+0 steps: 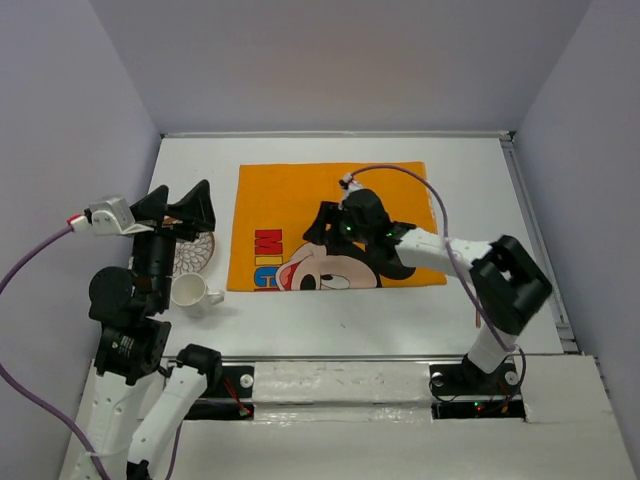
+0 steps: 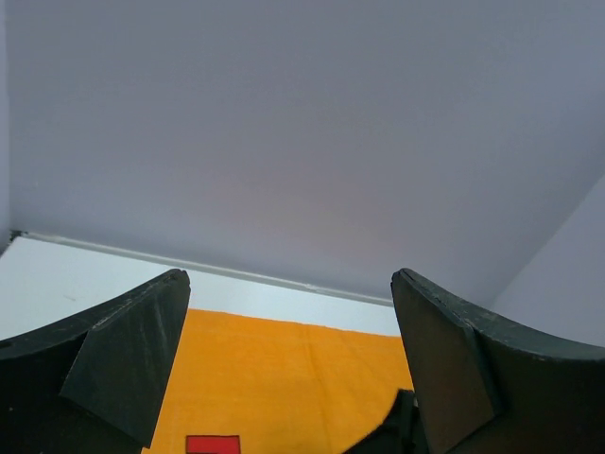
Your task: Set the dinner table for one person
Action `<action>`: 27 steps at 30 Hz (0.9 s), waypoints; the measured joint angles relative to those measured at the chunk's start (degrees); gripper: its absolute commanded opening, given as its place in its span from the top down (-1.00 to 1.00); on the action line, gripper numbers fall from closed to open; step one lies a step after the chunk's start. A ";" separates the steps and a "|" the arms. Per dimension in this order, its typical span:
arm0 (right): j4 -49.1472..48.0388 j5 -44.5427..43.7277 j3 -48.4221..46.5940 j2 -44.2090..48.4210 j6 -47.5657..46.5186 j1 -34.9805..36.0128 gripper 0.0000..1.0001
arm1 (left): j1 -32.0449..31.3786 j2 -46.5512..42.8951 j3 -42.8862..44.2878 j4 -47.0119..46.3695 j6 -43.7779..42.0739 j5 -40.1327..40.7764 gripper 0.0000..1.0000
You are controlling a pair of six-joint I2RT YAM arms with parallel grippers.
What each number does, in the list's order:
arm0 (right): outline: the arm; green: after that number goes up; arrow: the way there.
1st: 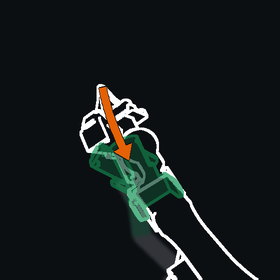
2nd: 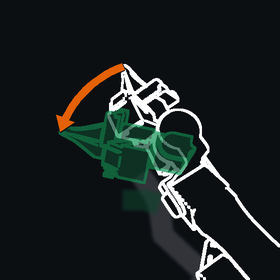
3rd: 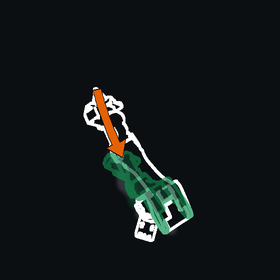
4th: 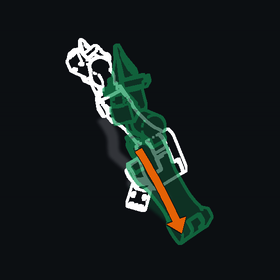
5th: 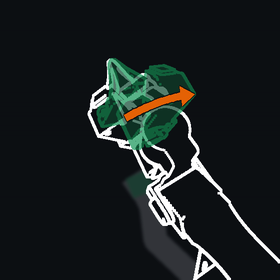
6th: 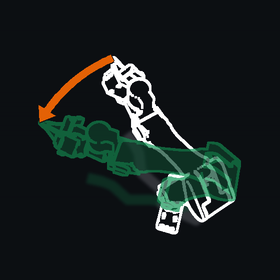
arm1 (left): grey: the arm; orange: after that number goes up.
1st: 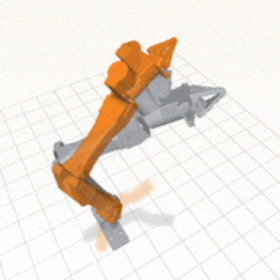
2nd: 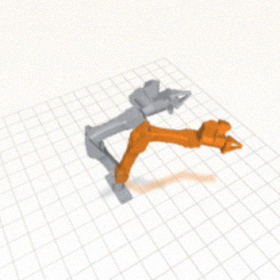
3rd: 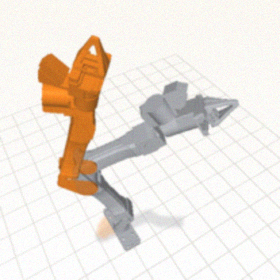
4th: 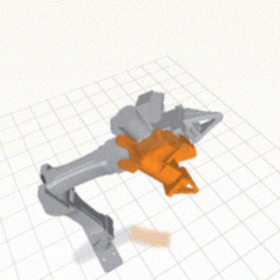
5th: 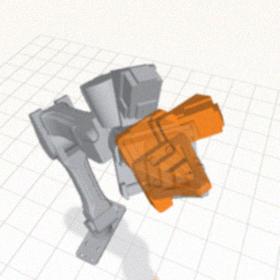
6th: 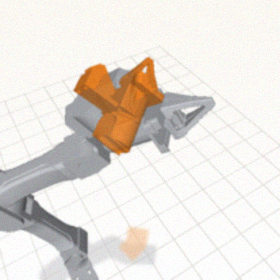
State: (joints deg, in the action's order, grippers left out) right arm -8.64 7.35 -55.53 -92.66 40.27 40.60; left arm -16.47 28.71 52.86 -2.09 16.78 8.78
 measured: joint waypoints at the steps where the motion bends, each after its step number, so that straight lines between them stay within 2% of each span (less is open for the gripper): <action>1: -0.28 0.31 -5.03 -4.68 0.02 1.40 -0.33 | -0.13 -0.66 -0.15 0.31 -0.96 0.85 -0.98; 8: -3.37 4.04 -34.42 -30.12 1.11 6.84 -0.32 | -0.44 -3.58 -8.13 -0.09 -3.87 3.89 -0.98; 13: -0.22 7.08 -57.51 -48.59 2.80 9.03 -0.32 | -0.44 -3.63 -10.10 -0.13 -3.89 3.69 -0.98; 18: 5.25 9.03 -72.85 -59.78 3.74 10.40 -0.31 | -0.48 -3.72 -10.10 -0.70 -3.89 3.50 -0.98; 21: 7.23 9.51 -78.51 -63.91 5.44 11.34 -0.29 | -0.79 -3.82 -10.10 -0.90 -3.89 3.48 -0.98; 27: 8.52 9.62 -83.71 -67.58 8.85 12.94 -0.15 | -0.83 -4.70 -10.10 -1.11 -3.87 3.45 -0.98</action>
State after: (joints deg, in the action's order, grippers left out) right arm -0.12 16.97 -139.24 -160.24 49.12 53.54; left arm -17.30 24.01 42.76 -3.20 12.91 12.23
